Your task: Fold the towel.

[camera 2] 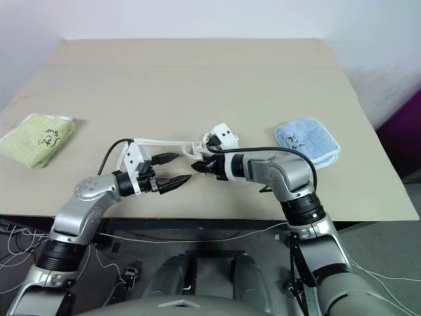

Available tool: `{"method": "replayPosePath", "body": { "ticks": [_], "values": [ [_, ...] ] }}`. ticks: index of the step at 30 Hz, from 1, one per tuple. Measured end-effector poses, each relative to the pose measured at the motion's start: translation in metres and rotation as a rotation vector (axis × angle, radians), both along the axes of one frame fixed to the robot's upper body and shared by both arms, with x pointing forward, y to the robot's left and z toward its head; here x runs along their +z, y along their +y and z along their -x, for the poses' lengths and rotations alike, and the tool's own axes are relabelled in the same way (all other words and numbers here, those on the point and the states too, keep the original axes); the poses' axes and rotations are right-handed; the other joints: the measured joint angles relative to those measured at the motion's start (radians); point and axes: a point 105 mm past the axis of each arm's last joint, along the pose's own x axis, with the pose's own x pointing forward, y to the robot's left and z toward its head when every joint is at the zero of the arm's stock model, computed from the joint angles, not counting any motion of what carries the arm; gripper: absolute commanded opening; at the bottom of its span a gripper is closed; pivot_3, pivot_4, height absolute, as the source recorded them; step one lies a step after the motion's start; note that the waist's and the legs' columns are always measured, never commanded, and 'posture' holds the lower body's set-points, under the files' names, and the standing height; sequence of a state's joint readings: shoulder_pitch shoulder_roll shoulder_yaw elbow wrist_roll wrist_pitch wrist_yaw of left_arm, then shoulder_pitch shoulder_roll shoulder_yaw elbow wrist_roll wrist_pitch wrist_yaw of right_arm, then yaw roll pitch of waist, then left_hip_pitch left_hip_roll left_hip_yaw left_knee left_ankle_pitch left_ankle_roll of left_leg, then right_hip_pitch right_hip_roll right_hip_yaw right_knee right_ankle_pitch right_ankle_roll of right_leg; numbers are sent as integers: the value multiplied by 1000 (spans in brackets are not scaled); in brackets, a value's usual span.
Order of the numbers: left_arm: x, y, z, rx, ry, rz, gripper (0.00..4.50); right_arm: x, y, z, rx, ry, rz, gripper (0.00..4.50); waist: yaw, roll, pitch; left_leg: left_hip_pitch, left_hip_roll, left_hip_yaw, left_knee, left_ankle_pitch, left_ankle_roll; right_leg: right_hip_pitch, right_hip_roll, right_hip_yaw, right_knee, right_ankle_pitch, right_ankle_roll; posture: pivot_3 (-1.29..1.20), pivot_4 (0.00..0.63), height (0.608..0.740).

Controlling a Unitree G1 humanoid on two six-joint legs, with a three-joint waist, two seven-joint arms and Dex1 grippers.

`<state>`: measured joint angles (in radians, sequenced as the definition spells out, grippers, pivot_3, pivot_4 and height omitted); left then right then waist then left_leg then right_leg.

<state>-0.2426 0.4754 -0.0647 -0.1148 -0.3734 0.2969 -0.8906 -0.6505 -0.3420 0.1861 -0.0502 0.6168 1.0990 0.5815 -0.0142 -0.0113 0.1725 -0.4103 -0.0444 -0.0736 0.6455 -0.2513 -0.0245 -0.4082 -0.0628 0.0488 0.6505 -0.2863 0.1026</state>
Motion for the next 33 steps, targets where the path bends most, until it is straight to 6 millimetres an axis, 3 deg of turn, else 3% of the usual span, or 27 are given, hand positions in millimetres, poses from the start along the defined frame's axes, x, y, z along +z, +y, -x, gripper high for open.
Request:
{"method": "replayPosePath", "body": {
  "ticks": [6,12,16,20,22,25,27,33],
  "values": [
    [0,0,0,-2,0,-2,4160,18,1,6,32,-78,-18,4375,0,0,0,0,0,0,0,0,0,0,0,0,0,0,0,0,150,740],
    [0,1,0,2,1,-5,4160,43,-19,15,42,-207,-24,4375,3,0,0,0,0,0,0,0,0,0,0,0,-1,0,0,0,150,740],
    [0,7,-1,24,-1,-11,4160,66,-49,15,-24,-280,-50,3503,1,0,0,0,0,-1,0,0,0,1,0,0,-1,0,0,0,150,740],
    [2,22,-2,69,-5,-18,4160,55,-88,14,-117,-250,-5,2223,2,0,0,0,0,-1,-1,0,0,1,-1,0,-2,0,0,0,150,740],
    [3,27,-4,87,-9,-20,4160,49,-99,12,-149,-241,13,1501,1,0,0,0,0,-1,-1,0,0,1,-1,0,-1,0,0,0,150,740],
    [3,30,-5,98,-8,-18,4160,44,-102,7,-166,-264,35,479,-1,0,0,0,0,-1,-1,0,0,1,0,0,-1,0,0,0,150,740],
    [2,36,-7,119,0,-23,4160,38,-98,1,-173,-286,53,39,-2,0,0,0,1,-1,-1,0,0,1,0,0,-1,0,0,0,150,740],
    [5,50,-10,165,-11,-31,4160,14,-65,-17,-123,-284,52,39,0,0,0,0,0,0,0,0,0,1,0,0,-1,0,0,0,150,740]
  ]
}}
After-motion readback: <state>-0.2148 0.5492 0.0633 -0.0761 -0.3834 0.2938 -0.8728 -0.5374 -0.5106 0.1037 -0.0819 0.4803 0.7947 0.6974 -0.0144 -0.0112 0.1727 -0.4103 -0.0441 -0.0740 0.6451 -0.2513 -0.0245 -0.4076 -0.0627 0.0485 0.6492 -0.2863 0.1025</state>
